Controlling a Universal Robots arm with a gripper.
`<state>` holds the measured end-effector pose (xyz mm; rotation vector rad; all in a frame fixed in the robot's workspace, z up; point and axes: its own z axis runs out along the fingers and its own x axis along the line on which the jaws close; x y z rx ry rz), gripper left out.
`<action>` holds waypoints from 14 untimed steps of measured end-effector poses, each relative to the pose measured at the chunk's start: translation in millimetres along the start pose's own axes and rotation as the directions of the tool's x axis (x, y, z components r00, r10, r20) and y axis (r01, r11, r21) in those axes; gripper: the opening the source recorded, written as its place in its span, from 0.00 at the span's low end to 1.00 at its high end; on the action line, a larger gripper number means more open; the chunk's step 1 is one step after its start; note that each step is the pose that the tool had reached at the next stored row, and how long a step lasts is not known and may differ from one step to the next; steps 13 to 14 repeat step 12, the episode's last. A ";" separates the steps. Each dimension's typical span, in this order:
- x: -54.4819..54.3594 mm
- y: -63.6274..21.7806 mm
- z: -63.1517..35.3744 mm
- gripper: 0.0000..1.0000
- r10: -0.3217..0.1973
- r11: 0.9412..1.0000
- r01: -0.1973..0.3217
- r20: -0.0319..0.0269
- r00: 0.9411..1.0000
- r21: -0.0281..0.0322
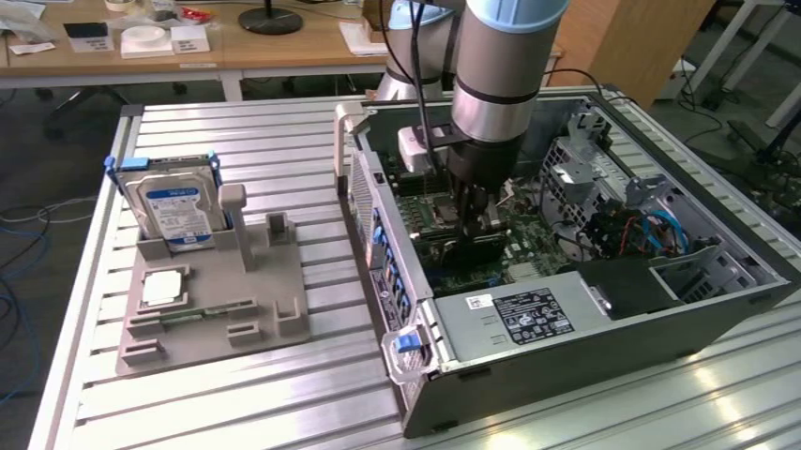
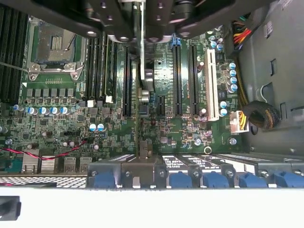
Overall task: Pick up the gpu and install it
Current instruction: 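Insert the gpu into the slot, then press down on the gpu until it lock into place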
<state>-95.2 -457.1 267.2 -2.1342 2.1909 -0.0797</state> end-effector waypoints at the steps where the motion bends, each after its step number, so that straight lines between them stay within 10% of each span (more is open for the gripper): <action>1: 0.0 0.0 0.0 0.15 0.000 1.000 0.000 0.000 1.000 0.000; 14: 0.0 0.0 0.0 0.11 0.000 1.000 0.000 0.000 1.000 0.000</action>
